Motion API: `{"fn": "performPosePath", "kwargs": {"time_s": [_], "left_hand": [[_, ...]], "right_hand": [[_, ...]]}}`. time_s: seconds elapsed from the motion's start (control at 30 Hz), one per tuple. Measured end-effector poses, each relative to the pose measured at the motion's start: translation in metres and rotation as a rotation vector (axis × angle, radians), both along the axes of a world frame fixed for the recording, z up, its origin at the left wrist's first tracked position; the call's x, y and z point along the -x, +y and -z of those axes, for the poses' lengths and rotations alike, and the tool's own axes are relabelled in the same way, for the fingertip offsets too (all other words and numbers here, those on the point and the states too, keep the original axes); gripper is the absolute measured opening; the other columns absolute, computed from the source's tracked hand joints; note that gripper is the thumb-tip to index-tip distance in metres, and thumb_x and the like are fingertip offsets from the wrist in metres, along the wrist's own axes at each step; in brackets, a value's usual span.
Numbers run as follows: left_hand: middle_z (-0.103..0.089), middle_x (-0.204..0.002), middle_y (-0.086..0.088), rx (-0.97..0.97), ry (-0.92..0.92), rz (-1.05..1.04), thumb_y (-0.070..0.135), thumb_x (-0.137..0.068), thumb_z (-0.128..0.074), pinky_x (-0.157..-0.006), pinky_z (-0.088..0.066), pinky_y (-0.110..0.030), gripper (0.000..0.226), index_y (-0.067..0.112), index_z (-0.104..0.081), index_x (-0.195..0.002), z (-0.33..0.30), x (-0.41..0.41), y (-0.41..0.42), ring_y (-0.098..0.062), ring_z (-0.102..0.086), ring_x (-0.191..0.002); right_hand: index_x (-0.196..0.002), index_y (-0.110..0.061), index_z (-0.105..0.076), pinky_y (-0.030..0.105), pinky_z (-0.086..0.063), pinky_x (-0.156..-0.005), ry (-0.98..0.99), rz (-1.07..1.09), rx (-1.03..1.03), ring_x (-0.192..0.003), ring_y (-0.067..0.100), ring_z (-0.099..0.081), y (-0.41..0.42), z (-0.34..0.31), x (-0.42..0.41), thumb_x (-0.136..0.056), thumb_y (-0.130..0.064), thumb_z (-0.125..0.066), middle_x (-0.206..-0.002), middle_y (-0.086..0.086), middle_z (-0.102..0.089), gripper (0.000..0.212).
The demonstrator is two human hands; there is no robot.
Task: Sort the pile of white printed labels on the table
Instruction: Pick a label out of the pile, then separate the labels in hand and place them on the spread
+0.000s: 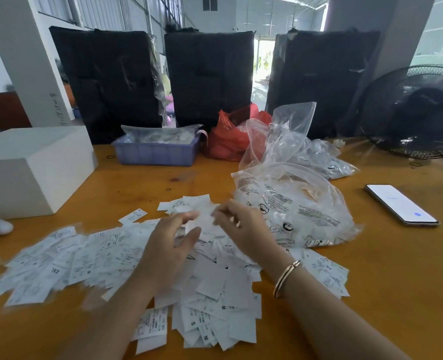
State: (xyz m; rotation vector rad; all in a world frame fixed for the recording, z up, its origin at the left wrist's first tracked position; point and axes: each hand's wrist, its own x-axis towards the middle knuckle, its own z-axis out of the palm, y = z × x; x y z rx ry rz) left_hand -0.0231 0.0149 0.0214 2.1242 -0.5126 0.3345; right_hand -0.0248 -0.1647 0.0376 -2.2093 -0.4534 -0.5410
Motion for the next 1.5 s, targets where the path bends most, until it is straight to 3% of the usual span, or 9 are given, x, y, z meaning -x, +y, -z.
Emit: {"fn": "performPosePath", "kwargs": {"time_s": [0.1,0.17,0.3,0.47,0.73,1.0,1.17,1.37,1.5], "left_hand": [[-0.048,-0.118,0.038,0.074,0.125,0.077,0.055,-0.081,-0.05,-0.082,-0.039,-0.003,0.051,0.045,-0.04,-0.13,-0.001,0.003,-0.003,0.024,-0.043,-0.109],[-0.062,-0.098,0.036,0.165,0.183,0.084,0.05,-0.08,-0.058,-0.075,-0.044,-0.004,0.041,0.047,-0.046,-0.12,-0.002,0.003,-0.005,0.018,-0.054,-0.098],[-0.068,-0.076,0.016,0.26,0.204,0.051,0.02,-0.083,-0.071,-0.06,-0.049,-0.01,0.02,0.032,-0.064,-0.097,-0.001,0.001,-0.007,0.001,-0.062,-0.069],[-0.069,-0.071,0.009,0.387,0.228,-0.042,0.014,-0.085,-0.07,-0.06,-0.049,-0.011,0.008,0.022,-0.068,-0.083,0.004,-0.005,-0.004,-0.001,-0.064,-0.066],[-0.073,-0.077,0.002,0.46,0.235,-0.103,0.014,-0.091,-0.062,-0.055,-0.051,-0.02,0.006,0.015,-0.064,-0.086,0.01,-0.011,-0.003,-0.014,-0.071,-0.071],[-0.073,-0.089,0.0,0.532,0.238,-0.16,-0.001,-0.088,-0.061,-0.068,-0.055,-0.026,0.021,0.018,-0.058,-0.096,0.004,-0.009,-0.002,-0.012,-0.071,-0.079],[-0.071,-0.088,0.002,0.475,0.232,-0.191,0.004,-0.084,-0.068,-0.079,-0.055,-0.031,0.028,0.024,-0.061,-0.102,0.003,-0.008,-0.004,-0.017,-0.069,-0.086],[-0.073,-0.078,0.008,0.544,0.276,-0.177,0.011,-0.087,-0.066,-0.064,-0.053,-0.016,0.021,0.03,-0.07,-0.095,0.004,-0.007,-0.005,-0.009,-0.07,-0.076],[-0.075,-0.079,0.004,0.687,0.37,-0.145,0.015,-0.089,-0.064,-0.069,-0.054,-0.024,0.013,0.023,-0.073,-0.093,0.002,-0.007,-0.006,-0.013,-0.071,-0.078]], "right_hand": [[-0.081,-0.026,-0.058,0.014,-0.049,-0.06,0.129,-0.119,-0.21,-0.064,0.002,-0.063,0.009,0.008,0.008,-0.093,-0.015,-0.056,-0.069,-0.008,-0.066,0.016],[-0.08,-0.024,-0.056,0.012,-0.047,-0.059,0.158,-0.155,-0.222,-0.061,0.0,-0.06,0.009,0.009,0.01,-0.093,-0.014,-0.056,-0.066,-0.008,-0.065,0.017],[-0.076,-0.03,-0.056,0.036,-0.049,-0.063,0.207,-0.135,-0.156,-0.064,0.022,-0.059,0.007,0.011,0.008,-0.093,-0.021,-0.058,-0.066,-0.01,-0.064,0.019],[-0.086,-0.036,-0.058,0.038,-0.05,-0.057,0.119,0.023,-0.163,-0.064,0.023,-0.061,-0.002,0.009,0.001,-0.094,-0.032,-0.047,-0.075,-0.012,-0.065,0.015],[-0.119,-0.029,-0.062,0.041,-0.031,-0.107,0.232,0.157,0.598,-0.115,0.015,-0.045,-0.021,0.017,0.003,-0.09,-0.042,-0.048,-0.119,-0.01,-0.057,0.035],[-0.144,-0.026,-0.035,0.042,-0.024,-0.11,0.18,0.157,0.625,-0.132,0.017,-0.037,-0.009,0.025,-0.004,-0.094,-0.041,-0.038,-0.147,-0.009,-0.039,0.052],[-0.136,-0.027,-0.046,0.034,-0.031,-0.098,0.053,0.11,0.615,-0.122,0.016,-0.046,-0.002,0.029,-0.006,-0.096,-0.031,-0.035,-0.134,-0.009,-0.055,0.041],[-0.125,-0.038,-0.057,0.035,-0.033,-0.089,-0.061,0.128,0.643,-0.102,0.018,-0.05,0.002,0.029,-0.005,-0.096,-0.049,-0.036,-0.108,-0.005,-0.06,0.038],[-0.105,-0.026,-0.071,0.035,-0.038,-0.089,-0.057,0.144,0.413,-0.099,0.016,-0.049,0.002,0.03,-0.005,-0.095,-0.037,-0.05,-0.104,-0.005,-0.057,0.026]]}}
